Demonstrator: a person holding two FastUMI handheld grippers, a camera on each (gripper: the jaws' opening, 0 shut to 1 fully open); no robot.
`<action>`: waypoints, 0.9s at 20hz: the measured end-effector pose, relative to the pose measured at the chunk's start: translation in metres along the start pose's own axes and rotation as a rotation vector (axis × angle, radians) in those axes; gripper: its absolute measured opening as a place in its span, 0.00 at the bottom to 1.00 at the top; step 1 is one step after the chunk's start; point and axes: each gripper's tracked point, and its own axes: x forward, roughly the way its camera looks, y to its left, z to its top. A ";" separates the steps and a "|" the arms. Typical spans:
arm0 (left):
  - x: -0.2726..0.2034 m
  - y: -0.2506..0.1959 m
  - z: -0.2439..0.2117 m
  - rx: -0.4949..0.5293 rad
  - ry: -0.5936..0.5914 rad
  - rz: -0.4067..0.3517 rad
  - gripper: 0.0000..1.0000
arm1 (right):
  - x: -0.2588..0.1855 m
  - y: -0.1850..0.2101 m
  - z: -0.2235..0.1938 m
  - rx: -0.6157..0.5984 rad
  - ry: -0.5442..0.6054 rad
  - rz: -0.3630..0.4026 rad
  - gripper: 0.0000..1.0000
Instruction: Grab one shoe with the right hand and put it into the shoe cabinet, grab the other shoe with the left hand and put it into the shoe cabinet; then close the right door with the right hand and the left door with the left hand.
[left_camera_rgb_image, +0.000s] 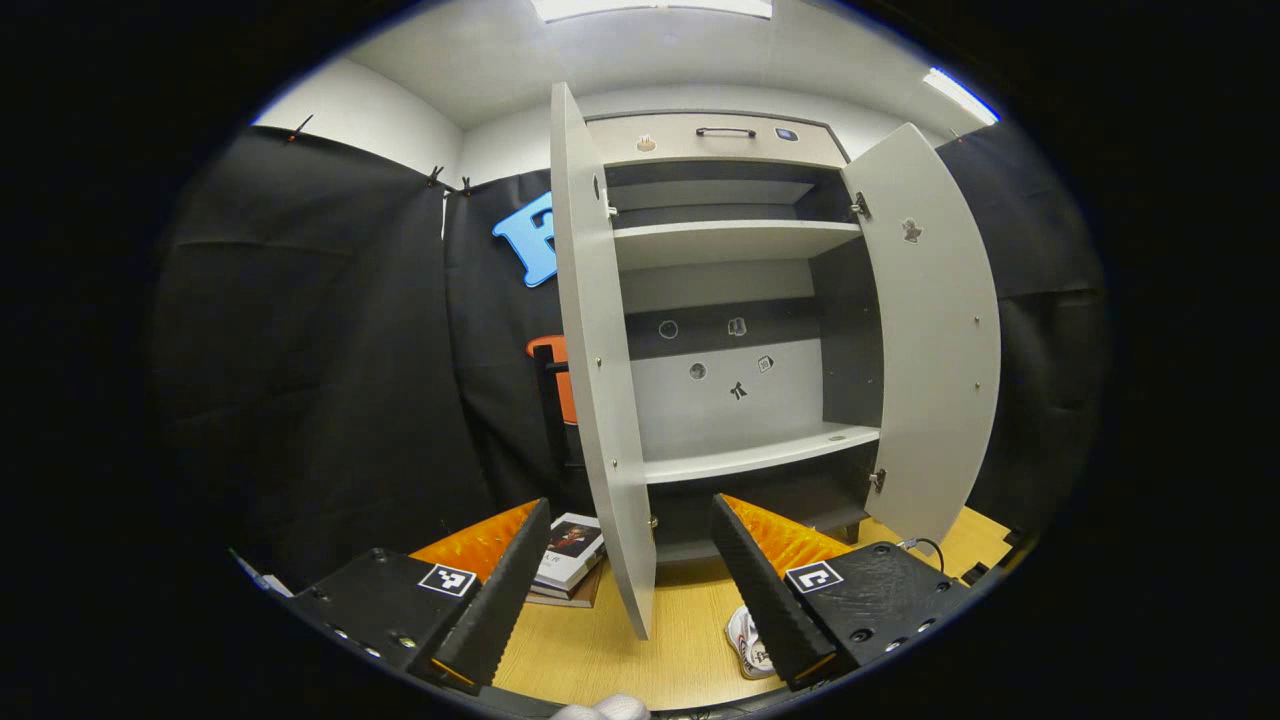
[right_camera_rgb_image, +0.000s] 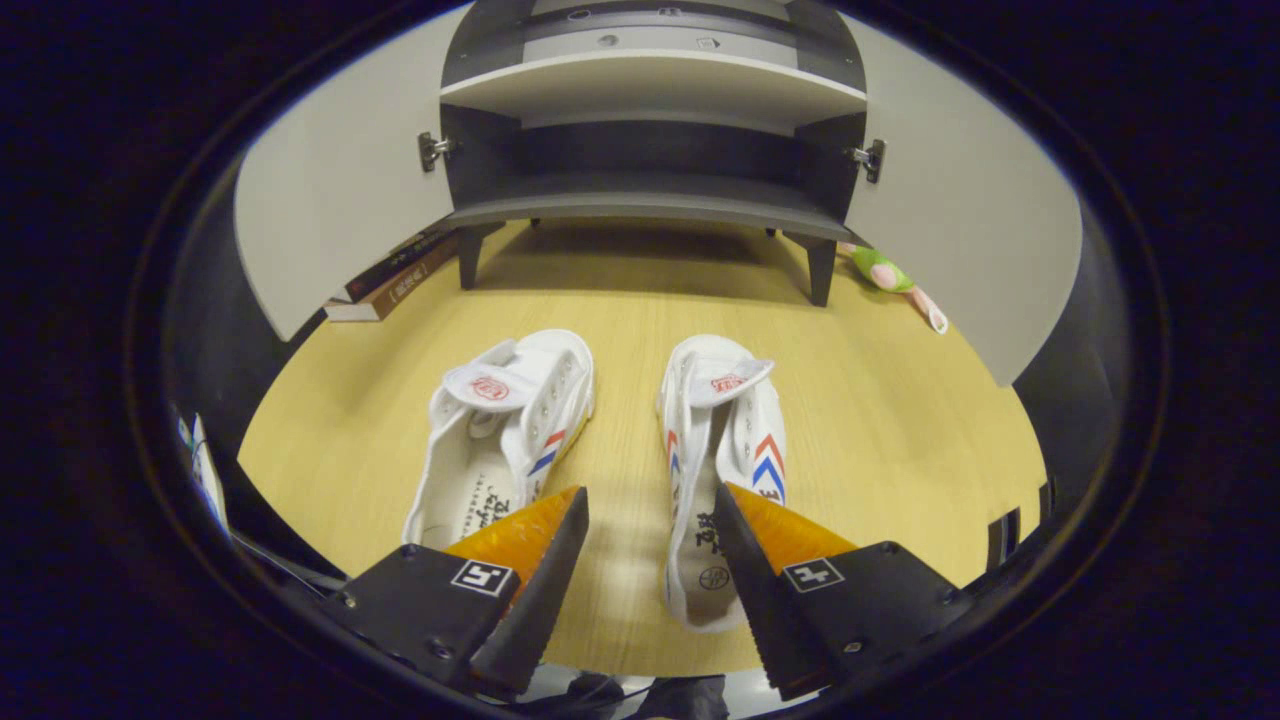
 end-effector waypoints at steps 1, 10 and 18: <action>0.002 0.000 -0.002 0.000 0.006 0.005 0.96 | 0.007 0.003 0.002 0.016 0.002 0.012 0.81; 0.022 -0.011 -0.006 0.001 0.030 0.006 0.96 | 0.054 -0.001 0.036 0.122 -0.048 0.038 0.56; 0.025 -0.022 -0.005 -0.002 0.028 0.005 0.96 | 0.045 -0.014 0.048 0.167 -0.045 0.086 0.06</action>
